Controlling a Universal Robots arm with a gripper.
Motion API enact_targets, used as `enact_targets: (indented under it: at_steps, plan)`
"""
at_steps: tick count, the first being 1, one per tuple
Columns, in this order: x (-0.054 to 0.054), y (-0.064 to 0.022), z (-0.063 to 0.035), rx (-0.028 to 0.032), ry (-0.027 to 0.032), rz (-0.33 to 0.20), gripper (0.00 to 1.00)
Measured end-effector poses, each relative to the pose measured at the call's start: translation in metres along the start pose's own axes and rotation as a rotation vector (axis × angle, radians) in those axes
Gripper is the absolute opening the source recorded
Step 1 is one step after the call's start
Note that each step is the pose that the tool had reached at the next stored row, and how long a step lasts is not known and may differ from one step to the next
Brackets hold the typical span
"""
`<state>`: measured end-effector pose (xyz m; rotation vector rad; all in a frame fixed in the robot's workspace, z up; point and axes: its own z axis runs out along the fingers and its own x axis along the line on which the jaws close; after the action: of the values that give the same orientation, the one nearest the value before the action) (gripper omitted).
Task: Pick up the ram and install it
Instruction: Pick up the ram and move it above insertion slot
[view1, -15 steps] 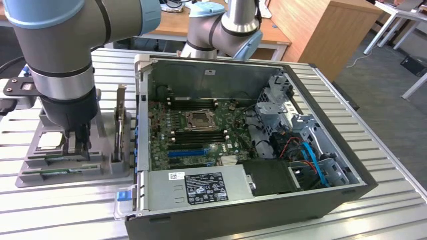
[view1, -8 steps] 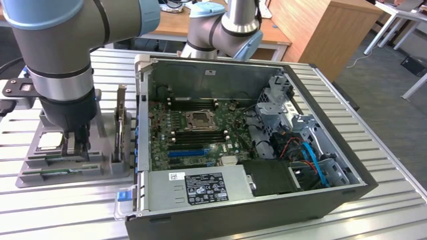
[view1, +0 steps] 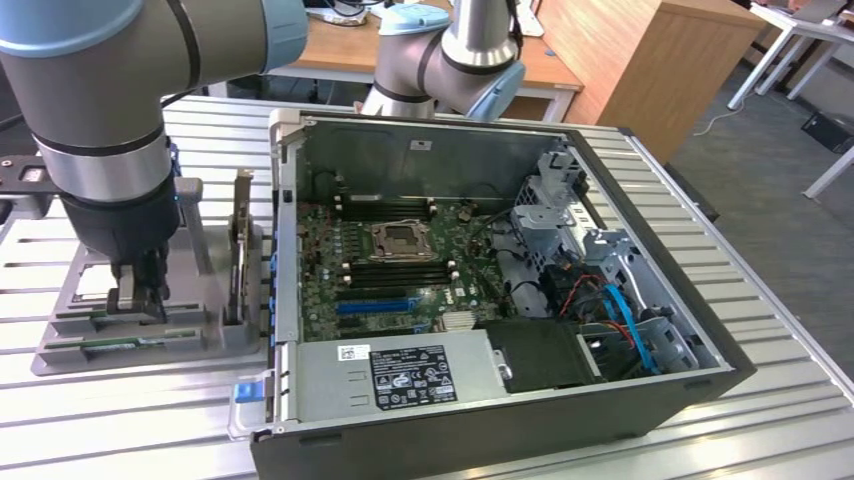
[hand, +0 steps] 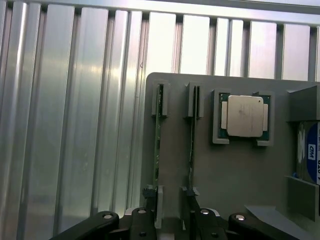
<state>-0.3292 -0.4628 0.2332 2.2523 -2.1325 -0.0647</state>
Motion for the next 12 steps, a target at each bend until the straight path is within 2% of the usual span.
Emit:
enact_targets:
  at_steps: [12]
  plan:
    - [0.0062,0.0008,0.0000,0.0000,0.0000,0.000,0.36]
